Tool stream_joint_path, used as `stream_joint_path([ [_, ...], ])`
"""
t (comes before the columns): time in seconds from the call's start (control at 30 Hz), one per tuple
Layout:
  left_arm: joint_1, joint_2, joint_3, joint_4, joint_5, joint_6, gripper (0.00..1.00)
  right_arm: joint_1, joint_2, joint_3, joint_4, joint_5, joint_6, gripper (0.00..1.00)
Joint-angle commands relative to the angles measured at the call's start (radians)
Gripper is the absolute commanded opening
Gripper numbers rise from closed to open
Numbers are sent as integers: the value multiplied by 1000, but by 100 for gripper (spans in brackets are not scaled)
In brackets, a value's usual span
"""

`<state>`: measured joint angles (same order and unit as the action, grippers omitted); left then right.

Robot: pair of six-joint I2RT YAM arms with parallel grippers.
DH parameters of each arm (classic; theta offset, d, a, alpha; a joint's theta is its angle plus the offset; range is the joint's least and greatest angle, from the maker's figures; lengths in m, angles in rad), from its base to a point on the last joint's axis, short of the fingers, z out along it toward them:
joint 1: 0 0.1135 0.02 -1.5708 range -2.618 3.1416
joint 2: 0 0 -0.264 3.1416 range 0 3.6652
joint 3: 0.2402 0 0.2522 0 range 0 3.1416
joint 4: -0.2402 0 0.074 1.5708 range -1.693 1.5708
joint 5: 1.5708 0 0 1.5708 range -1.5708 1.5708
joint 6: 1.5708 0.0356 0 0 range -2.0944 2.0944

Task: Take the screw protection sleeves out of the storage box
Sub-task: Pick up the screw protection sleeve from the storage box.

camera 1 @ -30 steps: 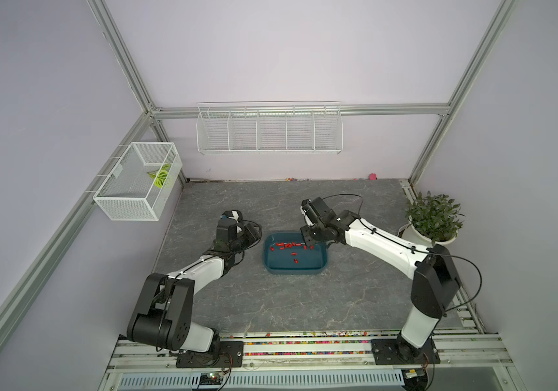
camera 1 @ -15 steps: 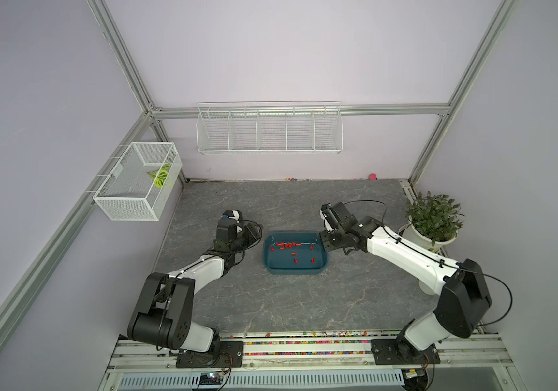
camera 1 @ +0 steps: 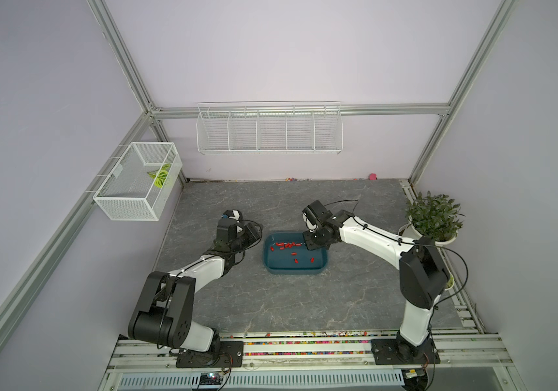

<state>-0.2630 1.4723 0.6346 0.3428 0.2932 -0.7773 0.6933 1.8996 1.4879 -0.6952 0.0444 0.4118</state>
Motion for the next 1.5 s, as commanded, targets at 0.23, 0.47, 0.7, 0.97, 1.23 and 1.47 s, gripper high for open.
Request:
stream_joint_path([
  [0.23, -2, 3, -5, 25, 20, 5, 56, 1, 123, 89, -53, 75, 71, 30],
  [0.47, -2, -3, -10, 28, 23, 9, 57, 3, 161, 98, -53, 105, 94, 33],
  [0.7, -1, -3, -9, 32, 23, 9, 57, 3, 209, 137, -74, 128, 109, 33],
  [0.97, -2, -4, -10, 32, 23, 9, 58, 3, 250, 148, -76, 126, 135, 30],
  [1.23, -2, -4, -10, 34, 23, 9, 58, 3, 258, 147, -78, 132, 143, 31],
  [1.47, -1, -4, -9, 35, 24, 9, 58, 2, 268, 152, -80, 132, 147, 32],
])
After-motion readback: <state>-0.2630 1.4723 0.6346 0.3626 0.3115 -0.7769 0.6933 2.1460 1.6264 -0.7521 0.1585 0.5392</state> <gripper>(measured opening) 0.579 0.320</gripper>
